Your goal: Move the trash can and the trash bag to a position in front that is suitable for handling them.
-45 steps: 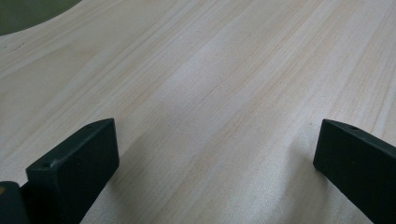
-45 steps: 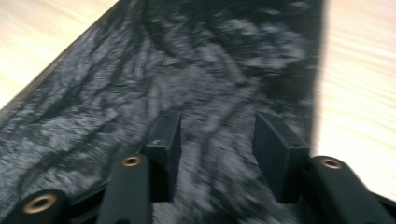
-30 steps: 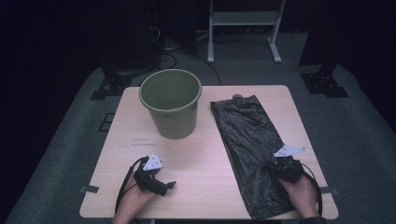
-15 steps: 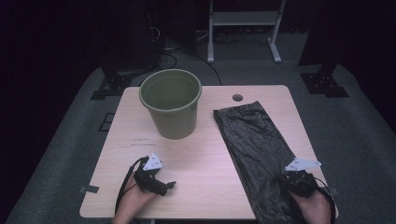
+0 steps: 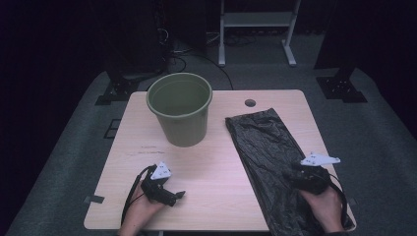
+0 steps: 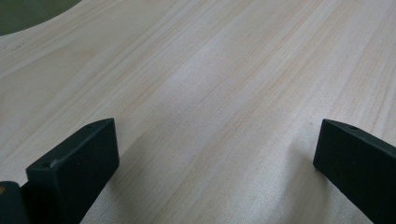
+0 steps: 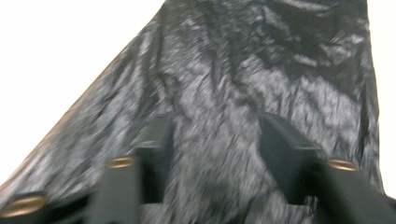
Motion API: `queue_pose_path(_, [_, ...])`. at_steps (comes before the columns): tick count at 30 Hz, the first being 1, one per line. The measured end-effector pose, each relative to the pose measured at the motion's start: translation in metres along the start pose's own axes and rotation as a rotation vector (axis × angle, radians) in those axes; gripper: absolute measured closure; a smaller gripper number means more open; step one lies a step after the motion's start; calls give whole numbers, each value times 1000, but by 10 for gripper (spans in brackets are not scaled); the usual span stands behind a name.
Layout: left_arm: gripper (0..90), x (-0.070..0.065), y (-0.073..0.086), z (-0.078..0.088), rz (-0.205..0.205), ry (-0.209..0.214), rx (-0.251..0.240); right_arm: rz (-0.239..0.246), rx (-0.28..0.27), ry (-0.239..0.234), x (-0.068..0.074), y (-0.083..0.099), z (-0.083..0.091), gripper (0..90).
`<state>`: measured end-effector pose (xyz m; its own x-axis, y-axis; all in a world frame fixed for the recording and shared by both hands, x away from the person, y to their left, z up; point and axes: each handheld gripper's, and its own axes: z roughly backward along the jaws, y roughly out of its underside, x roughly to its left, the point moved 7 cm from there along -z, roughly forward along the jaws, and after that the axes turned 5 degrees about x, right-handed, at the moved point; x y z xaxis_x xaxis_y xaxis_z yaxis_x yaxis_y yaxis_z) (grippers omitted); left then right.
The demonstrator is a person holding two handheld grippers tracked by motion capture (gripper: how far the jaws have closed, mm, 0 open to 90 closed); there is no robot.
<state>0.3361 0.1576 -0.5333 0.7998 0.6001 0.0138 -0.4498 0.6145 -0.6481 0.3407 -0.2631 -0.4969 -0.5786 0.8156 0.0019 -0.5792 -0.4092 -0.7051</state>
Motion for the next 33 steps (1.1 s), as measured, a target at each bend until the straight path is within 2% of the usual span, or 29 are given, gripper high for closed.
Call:
queue_pose_path(2, [0, 0, 0, 0, 0, 0, 0, -9, 13, 0, -3, -4, -9, 351])
queue_pose_path(3, [0, 0, 0, 0, 0, 0, 0, -11, 14, 10, -6, -6, -13, 286])
queue_pose_path(5, [0, 0, 0, 0, 0, 0, 0, -27, 17, 22, -10, -9, -21, 212])
queue_pose_path(6, [0, 0, 0, 0, 0, 0, 0, -46, 21, 29, -13, -9, -25, 138])
queue_pose_path(8, [0, 0, 0, 0, 0, 0, 0, -51, 53, 34, -16, -9, -31, 118])
queue_pose_path(11, [0, 0, 0, 0, 1, 0, -1, -57, 54, 25, -17, -8, -38, 29])
queue_pose_path(13, [0, 0, 0, 0, 0, 0, 0, -55, 53, 4, -16, -6, -41, 24])
queue_pose_path(15, [0, 0, 0, 0, 0, 0, 0, -53, 57, 9, -17, -4, -43, 22])
queue_pose_path(18, [0, 0, 0, 0, 2, -2, -1, -68, 79, -9, -16, 0, -48, 22])
queue_pose_path(25, [0, 2, -3, 2, 18, 3, -7, -31, 102, 20, -14, 2, -52, 19])
queue_pose_path(29, [0, 4, -8, 6, 28, 4, -24, -34, 91, 21, -13, 3, -52, 19])
queue_pose_path(31, [0, 5, -11, 9, 17, -7, -27, -36, 83, 21, -13, 3, -52, 19])
queue_pose_path(33, [0, 7, -16, 14, 24, -15, -40, -35, 76, 21, -13, 4, -52, 19])
